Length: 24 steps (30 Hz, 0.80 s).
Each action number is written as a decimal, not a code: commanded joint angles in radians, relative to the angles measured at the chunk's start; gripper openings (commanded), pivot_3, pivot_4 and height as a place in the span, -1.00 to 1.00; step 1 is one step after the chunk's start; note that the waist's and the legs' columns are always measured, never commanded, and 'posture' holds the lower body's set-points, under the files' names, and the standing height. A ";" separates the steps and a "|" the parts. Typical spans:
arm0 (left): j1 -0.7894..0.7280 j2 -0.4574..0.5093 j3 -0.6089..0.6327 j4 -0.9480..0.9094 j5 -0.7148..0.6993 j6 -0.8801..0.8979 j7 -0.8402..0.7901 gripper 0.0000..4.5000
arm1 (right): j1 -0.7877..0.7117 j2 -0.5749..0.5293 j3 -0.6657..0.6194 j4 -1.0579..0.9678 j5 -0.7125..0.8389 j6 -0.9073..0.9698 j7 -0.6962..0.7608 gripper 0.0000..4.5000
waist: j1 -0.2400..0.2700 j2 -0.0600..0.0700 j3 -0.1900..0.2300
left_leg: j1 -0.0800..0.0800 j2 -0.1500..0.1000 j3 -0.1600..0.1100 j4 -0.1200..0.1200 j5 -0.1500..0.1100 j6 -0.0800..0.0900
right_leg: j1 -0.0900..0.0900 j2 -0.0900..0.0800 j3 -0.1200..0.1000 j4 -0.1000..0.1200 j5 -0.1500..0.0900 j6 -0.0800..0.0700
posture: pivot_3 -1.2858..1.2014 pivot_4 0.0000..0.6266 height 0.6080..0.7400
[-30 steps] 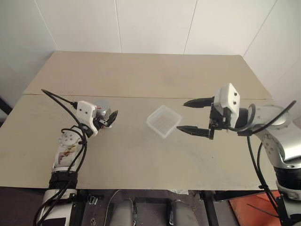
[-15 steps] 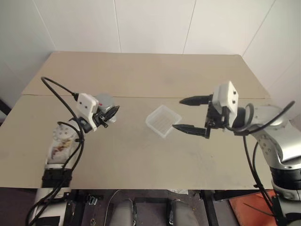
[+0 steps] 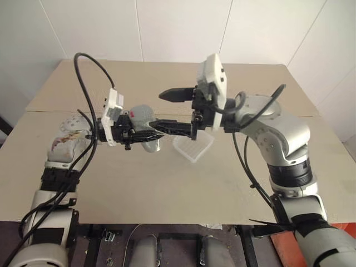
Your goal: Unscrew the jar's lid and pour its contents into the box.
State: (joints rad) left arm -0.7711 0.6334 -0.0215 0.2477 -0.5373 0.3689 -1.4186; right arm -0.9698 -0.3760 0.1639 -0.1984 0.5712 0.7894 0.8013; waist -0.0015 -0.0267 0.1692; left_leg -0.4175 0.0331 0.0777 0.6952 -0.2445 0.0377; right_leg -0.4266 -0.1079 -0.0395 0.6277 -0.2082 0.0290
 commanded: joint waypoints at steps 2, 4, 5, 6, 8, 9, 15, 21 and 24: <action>-0.049 -0.013 -0.014 0.029 0.025 -0.051 -0.061 -0.14 | -0.038 0.037 0.012 0.000 -0.010 0.054 -0.053 1.00 | -0.003 0.000 0.000 | 0.000 0.000 0.000 0.000 0.000 0.000 | 0.000 0.000 0.000 0.000 0.000 0.000 | 0.03 -0.52 1.00; -0.059 -0.018 -0.018 0.043 0.038 -0.069 -0.078 -0.14 | -0.043 0.052 0.020 0.016 -0.019 0.063 -0.066 1.00 | -0.007 0.000 0.000 | 0.000 0.000 0.000 0.000 0.000 0.000 | 0.000 0.000 0.000 0.000 0.000 0.000 | 0.03 -0.52 1.00; -0.062 -0.020 -0.020 0.048 0.042 -0.076 -0.085 -0.14 | -0.046 0.059 0.021 0.023 -0.022 0.066 -0.072 1.00 | -0.008 0.000 0.000 | 0.000 0.000 0.000 0.000 0.000 0.000 | -0.001 0.000 0.000 0.000 0.000 0.000 | 0.03 -0.52 1.00; -0.066 -0.022 -0.021 0.053 0.045 -0.076 -0.088 -0.14 | -0.052 0.067 0.022 0.030 -0.023 0.069 -0.076 1.00 | -0.008 0.000 0.000 | 0.000 0.000 0.000 0.000 0.000 0.000 | -0.001 0.000 0.000 0.001 0.000 0.000 | 0.03 -0.52 1.00; -0.074 -0.026 -0.024 0.064 0.054 -0.083 -0.092 -0.14 | -0.063 0.082 0.021 0.041 -0.022 0.078 -0.084 1.00 | -0.010 0.000 0.000 | -0.001 0.000 0.000 0.000 0.000 0.000 | -0.001 0.000 0.000 0.001 0.000 0.000 | 0.03 -0.52 1.00; -0.078 -0.027 -0.025 0.069 0.058 -0.086 -0.094 -0.14 | -0.068 0.088 0.021 0.046 -0.020 0.086 -0.085 1.00 | -0.011 0.000 0.000 | -0.001 0.000 0.000 0.000 0.000 0.000 | -0.001 0.000 0.000 0.001 0.000 0.000 | 0.03 -0.52 1.00; -0.088 -0.033 -0.023 0.070 0.068 -0.092 -0.099 -0.14 | -0.083 0.105 0.041 0.074 -0.030 0.102 -0.081 0.73 | -0.011 0.000 0.000 | -0.003 0.000 -0.001 0.000 0.000 0.000 | -0.003 0.000 0.000 0.002 0.000 0.000 | 0.03 -0.52 1.00; -0.105 -0.025 -0.016 0.069 0.064 -0.095 -0.120 -0.14 | -0.094 0.100 0.054 0.114 -0.034 0.069 -0.024 0.23 | -0.011 0.000 0.000 | -0.005 0.000 -0.001 0.000 0.000 0.000 | -0.005 0.001 0.000 0.002 0.000 0.000 | 0.03 -0.52 1.00; -0.117 -0.014 -0.011 0.049 0.035 -0.086 -0.177 -0.14 | -0.088 0.081 0.044 0.164 0.004 -0.028 0.165 0.23 | -0.010 0.000 0.000 | -0.006 0.000 -0.001 0.000 0.000 0.000 | -0.005 0.001 0.000 0.002 0.000 0.000 | 0.03 -0.52 1.00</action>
State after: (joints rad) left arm -0.8463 0.6036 -0.0574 0.3366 -0.4605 0.2865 -1.5567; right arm -1.0437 -0.2863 0.2168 -0.0354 0.5521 0.8173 0.8722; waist -0.0113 -0.0267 0.1692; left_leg -0.4237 0.0332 0.0766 0.6955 -0.2445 0.0378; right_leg -0.4320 -0.1073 -0.0396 0.6299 -0.2081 0.0293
